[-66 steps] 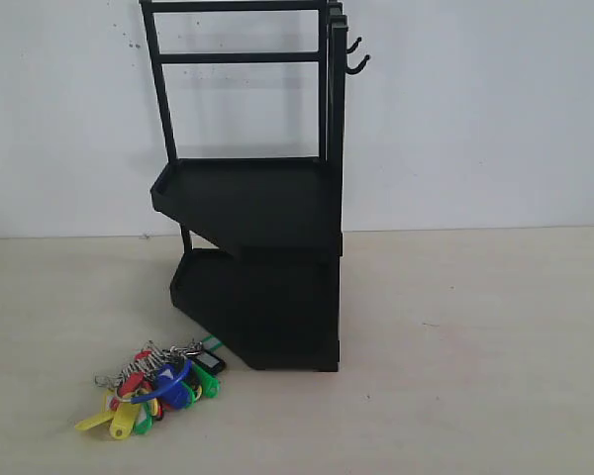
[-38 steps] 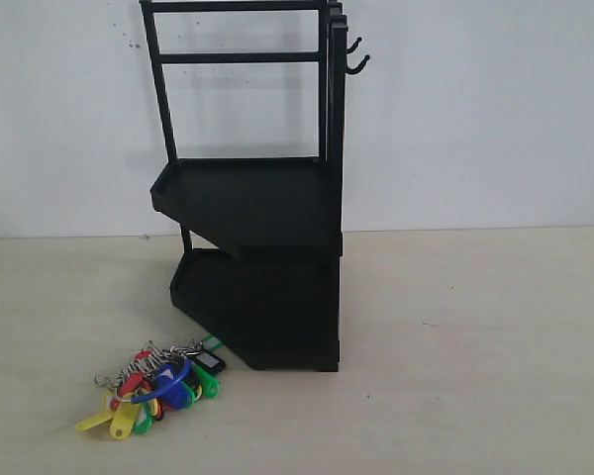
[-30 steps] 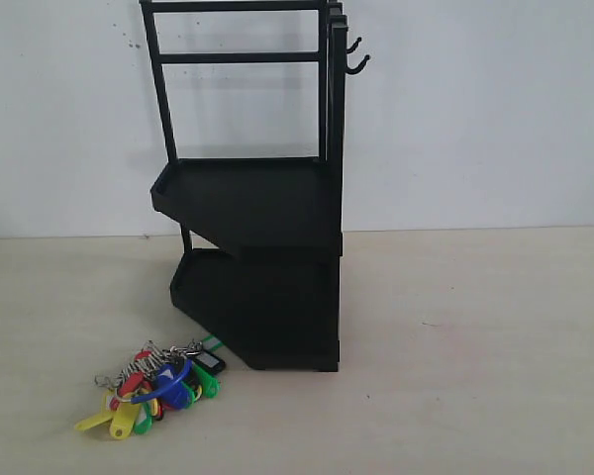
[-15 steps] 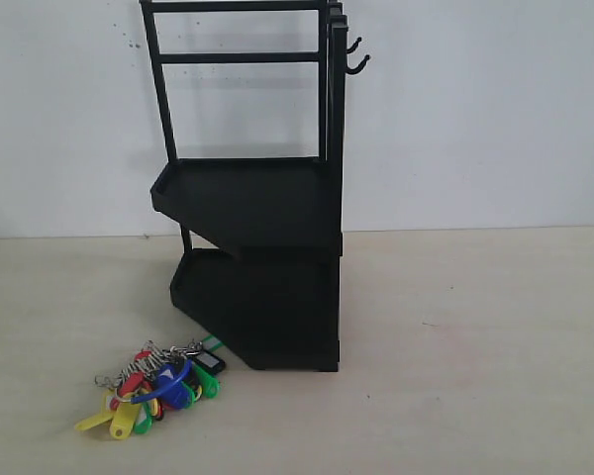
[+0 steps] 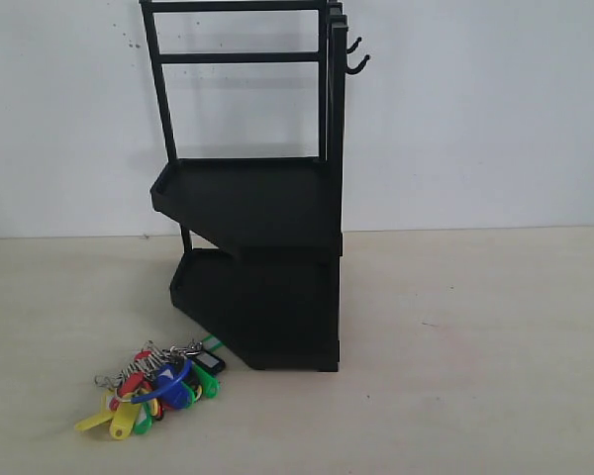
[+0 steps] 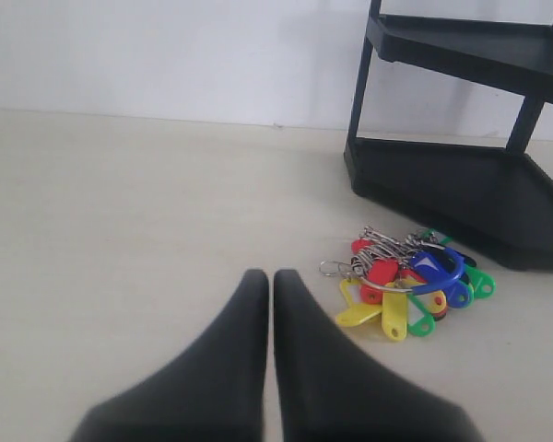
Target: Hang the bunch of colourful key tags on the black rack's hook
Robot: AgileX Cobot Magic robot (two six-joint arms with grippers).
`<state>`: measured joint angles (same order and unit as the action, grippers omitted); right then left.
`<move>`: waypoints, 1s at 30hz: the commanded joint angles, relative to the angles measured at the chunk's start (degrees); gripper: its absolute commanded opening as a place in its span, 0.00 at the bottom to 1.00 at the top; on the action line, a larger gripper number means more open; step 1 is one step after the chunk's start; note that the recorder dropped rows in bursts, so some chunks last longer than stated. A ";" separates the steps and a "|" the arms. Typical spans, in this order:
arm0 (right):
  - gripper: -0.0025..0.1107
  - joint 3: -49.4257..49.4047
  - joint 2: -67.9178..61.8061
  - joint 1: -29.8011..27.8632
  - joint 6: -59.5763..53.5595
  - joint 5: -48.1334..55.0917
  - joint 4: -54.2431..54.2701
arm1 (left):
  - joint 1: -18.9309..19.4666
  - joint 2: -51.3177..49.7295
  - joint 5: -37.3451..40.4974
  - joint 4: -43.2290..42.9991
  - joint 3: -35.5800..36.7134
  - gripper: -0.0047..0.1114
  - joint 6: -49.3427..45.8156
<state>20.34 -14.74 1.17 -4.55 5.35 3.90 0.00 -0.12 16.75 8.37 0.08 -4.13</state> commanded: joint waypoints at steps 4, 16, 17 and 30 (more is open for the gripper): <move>0.02 0.32 -9.26 0.04 -0.43 -7.96 0.50 | -0.04 0.12 -0.45 -0.28 -0.08 0.08 -0.20; 0.02 0.38 -25.26 26.78 -0.89 -19.95 -2.36 | -0.04 0.12 -0.45 -0.28 -0.08 0.08 -0.20; 0.02 0.38 -27.79 29.86 -1.15 -22.56 -2.36 | -0.04 0.12 -0.45 -0.28 -0.08 0.08 -0.20; 0.02 13.45 -61.78 50.18 -0.24 -34.28 5.90 | -0.04 0.12 -0.45 -0.28 -0.08 0.08 -0.20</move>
<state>30.90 -71.28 49.68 -5.57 -27.20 7.44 0.00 -0.12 16.75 8.37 0.08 -4.13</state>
